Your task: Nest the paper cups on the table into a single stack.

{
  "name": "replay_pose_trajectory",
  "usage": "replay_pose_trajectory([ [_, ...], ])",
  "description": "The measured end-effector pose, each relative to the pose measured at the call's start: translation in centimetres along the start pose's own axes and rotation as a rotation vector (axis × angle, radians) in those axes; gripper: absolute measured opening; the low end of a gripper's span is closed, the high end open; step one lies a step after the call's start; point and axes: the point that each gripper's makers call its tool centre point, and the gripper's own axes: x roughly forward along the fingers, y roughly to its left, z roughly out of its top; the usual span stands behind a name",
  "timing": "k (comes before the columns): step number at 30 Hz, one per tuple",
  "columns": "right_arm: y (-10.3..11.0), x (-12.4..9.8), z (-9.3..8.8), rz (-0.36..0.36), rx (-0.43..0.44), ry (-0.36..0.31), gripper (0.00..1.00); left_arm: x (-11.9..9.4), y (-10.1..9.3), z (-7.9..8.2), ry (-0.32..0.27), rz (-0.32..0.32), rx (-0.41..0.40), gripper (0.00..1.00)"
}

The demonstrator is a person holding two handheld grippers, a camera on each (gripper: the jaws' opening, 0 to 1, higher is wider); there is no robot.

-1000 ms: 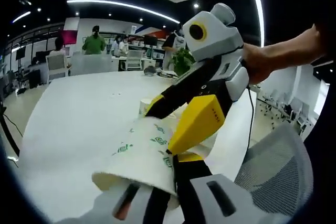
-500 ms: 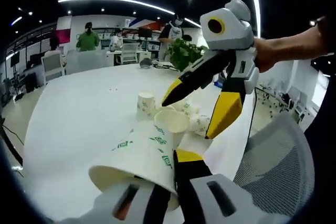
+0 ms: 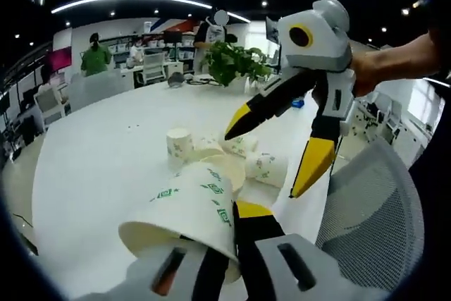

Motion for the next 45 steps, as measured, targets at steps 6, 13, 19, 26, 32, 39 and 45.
replay_pose_trajectory([
  [6,-0.3,-1.0,-1.2,-0.032,0.027,-0.005,0.66,1.7,-0.7,0.9,0.066,-0.030,0.106,0.00],
  [13,-0.6,-1.7,-2.0,-0.056,0.052,-0.013,0.66,3.7,-1.8,1.5,0.120,-0.041,0.158,0.00],
  [19,-0.7,-2.2,-2.3,-0.072,0.071,-0.018,0.66,4.8,-1.6,2.4,0.142,-0.029,0.174,0.00],
  [26,-1.4,-2.9,-2.7,-0.079,0.079,-0.018,0.66,5.5,-1.3,2.0,0.158,-0.016,0.149,0.01],
  [32,-2.1,-3.1,-3.1,-0.088,0.091,-0.015,0.66,5.7,-1.7,2.3,0.150,-0.015,0.154,0.01],
  [39,-2.2,-2.7,-3.0,-0.084,0.094,-0.017,0.65,5.6,-1.7,2.8,0.125,-0.007,0.147,0.05],
  [45,-2.2,-2.3,-2.9,-0.079,0.095,-0.020,0.65,5.8,-1.7,3.4,0.103,-0.009,0.142,0.07],
])
